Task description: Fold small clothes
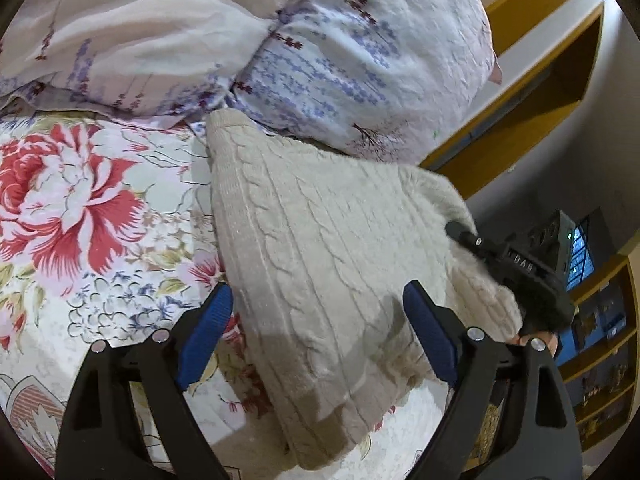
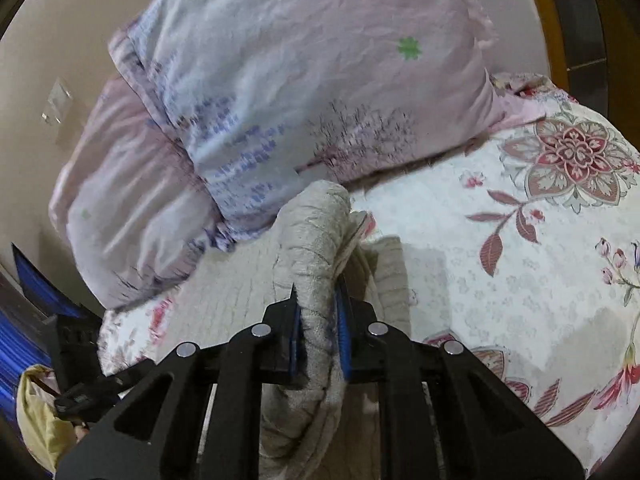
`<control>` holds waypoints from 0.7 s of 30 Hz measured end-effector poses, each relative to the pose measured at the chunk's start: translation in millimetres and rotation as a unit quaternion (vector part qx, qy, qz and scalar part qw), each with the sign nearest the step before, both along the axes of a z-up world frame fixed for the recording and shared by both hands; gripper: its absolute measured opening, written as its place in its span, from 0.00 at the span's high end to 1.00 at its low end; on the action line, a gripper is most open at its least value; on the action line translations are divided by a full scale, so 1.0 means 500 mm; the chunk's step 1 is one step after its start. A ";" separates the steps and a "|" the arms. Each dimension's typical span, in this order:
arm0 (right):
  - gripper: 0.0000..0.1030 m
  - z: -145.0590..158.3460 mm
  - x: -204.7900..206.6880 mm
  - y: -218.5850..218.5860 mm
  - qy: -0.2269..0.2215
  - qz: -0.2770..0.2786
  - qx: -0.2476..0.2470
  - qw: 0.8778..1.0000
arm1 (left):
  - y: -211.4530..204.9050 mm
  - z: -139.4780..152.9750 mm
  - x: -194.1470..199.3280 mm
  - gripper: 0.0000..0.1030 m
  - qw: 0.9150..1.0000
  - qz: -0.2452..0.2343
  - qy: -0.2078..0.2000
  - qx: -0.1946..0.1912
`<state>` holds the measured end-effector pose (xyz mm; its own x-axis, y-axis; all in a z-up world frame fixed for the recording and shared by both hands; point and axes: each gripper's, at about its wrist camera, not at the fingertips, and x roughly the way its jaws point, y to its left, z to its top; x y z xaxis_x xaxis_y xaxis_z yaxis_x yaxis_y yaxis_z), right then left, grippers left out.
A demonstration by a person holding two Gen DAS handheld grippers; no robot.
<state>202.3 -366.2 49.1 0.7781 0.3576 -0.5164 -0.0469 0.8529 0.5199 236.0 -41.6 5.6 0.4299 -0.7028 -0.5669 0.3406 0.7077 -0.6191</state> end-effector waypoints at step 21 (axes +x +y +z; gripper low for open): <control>0.52 0.027 -0.168 -0.012 0.004 0.055 0.032 0.998 | 0.007 -0.009 -0.089 0.34 0.998 -0.020 0.056 -0.005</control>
